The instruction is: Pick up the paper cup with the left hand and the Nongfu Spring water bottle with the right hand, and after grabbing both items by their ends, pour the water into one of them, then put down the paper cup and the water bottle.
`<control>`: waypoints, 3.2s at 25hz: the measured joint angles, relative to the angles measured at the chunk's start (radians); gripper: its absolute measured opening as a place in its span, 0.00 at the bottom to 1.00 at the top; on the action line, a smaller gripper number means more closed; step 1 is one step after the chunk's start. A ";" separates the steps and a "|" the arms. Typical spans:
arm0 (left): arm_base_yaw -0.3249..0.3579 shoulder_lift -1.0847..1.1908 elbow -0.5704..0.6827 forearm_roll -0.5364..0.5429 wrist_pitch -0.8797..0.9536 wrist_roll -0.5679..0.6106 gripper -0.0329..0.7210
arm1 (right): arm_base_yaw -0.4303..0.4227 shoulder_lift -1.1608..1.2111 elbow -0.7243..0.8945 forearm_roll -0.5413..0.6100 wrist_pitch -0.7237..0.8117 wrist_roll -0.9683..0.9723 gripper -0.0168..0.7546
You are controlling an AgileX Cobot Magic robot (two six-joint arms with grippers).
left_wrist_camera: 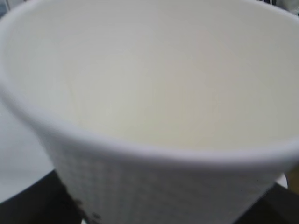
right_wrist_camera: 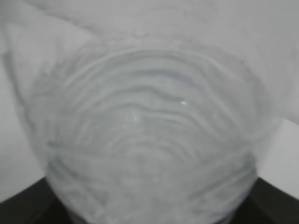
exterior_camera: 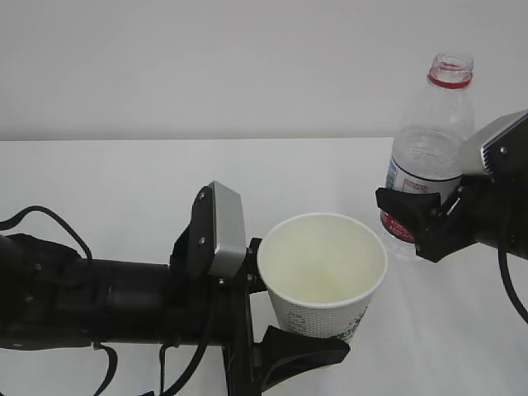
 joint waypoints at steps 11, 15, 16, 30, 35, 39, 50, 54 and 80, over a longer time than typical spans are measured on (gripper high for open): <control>-0.017 0.030 -0.004 -0.013 0.000 -0.004 0.82 | 0.000 0.000 -0.061 -0.112 -0.002 0.031 0.71; -0.017 0.030 -0.006 -0.015 -0.004 -0.004 0.82 | 0.015 0.000 -0.087 -0.132 0.000 0.036 0.71; -0.017 0.030 -0.006 -0.015 -0.006 -0.004 0.82 | 0.021 0.000 -0.095 -0.140 0.000 0.036 0.71; -0.017 0.030 -0.012 -0.015 -0.033 -0.004 0.82 | 0.030 0.000 -0.159 -0.222 0.035 0.027 0.70; -0.017 0.030 -0.012 -0.015 -0.033 -0.004 0.82 | 0.030 0.000 -0.159 -0.223 0.037 -0.015 0.70; -0.017 0.030 -0.012 -0.015 -0.033 -0.004 0.82 | 0.030 0.000 -0.159 -0.226 0.037 -0.051 0.71; -0.017 0.030 -0.012 0.016 -0.033 -0.004 0.81 | 0.030 0.000 -0.159 -0.228 0.037 -0.154 0.71; -0.017 0.030 -0.012 0.020 -0.033 -0.004 0.81 | 0.030 0.000 -0.159 -0.228 0.037 -0.200 0.71; -0.017 0.030 -0.012 -0.026 -0.033 0.028 0.80 | 0.030 0.000 -0.159 -0.229 -0.008 -0.476 0.71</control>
